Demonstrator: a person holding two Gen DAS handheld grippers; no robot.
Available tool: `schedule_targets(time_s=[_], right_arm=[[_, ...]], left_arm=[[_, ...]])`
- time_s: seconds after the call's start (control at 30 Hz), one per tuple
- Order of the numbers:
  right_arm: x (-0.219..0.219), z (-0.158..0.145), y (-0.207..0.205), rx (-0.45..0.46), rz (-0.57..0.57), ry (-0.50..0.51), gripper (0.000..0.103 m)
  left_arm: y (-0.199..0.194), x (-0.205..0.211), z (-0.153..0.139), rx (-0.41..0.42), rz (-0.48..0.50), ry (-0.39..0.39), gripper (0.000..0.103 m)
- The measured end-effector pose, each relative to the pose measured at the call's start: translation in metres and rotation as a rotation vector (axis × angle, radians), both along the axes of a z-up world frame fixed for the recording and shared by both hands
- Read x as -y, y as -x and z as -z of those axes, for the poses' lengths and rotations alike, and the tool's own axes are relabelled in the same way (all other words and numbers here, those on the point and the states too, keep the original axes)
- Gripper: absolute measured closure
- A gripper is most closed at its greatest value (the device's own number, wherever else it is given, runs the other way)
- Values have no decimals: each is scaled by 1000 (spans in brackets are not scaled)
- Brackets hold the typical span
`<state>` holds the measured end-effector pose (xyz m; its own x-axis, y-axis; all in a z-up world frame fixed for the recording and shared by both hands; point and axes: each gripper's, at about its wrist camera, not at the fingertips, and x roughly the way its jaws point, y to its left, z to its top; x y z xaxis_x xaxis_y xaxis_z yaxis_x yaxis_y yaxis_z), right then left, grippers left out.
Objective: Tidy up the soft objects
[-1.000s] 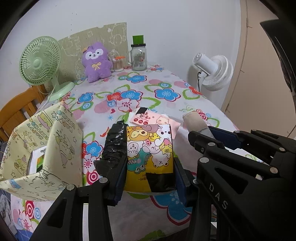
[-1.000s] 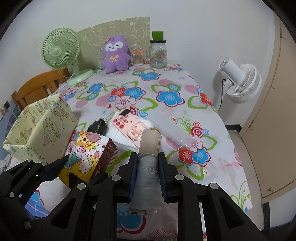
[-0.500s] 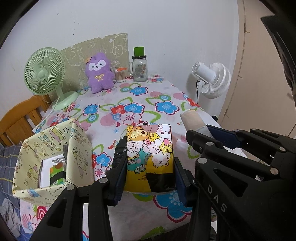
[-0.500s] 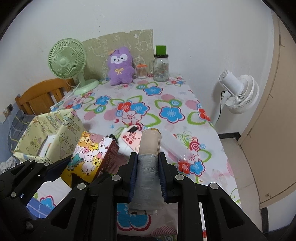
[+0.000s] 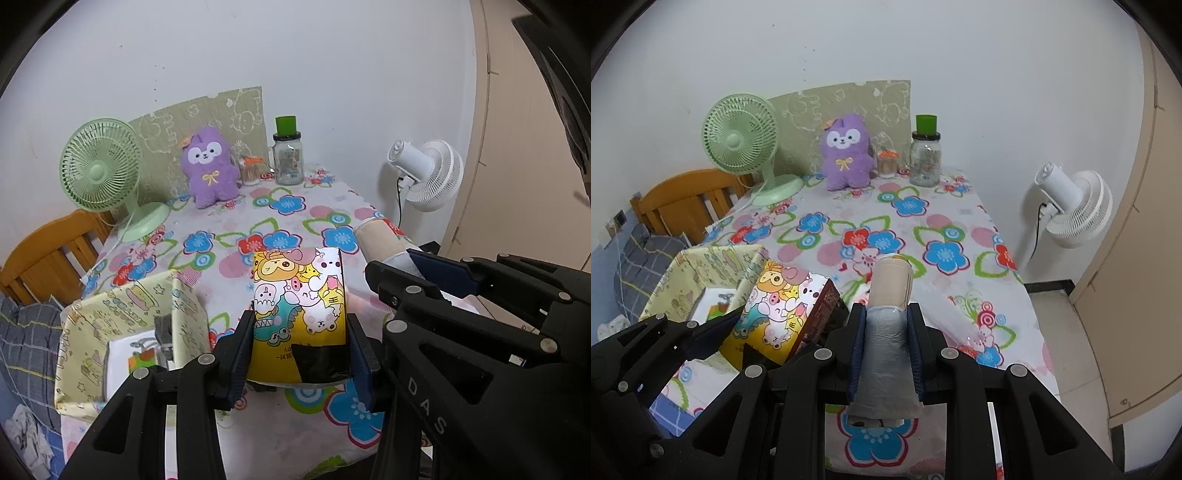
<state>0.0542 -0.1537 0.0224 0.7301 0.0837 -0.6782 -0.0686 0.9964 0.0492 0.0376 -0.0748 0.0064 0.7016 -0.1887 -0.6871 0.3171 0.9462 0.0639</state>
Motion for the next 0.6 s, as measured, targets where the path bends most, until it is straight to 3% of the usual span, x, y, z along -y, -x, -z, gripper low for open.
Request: schedule_targets(time_s=[0.6], right_arm=[[-37,-12,-21,3,-49,-26,78]], left_arm=[[-17,-34,-13,9,-31,-13,55]])
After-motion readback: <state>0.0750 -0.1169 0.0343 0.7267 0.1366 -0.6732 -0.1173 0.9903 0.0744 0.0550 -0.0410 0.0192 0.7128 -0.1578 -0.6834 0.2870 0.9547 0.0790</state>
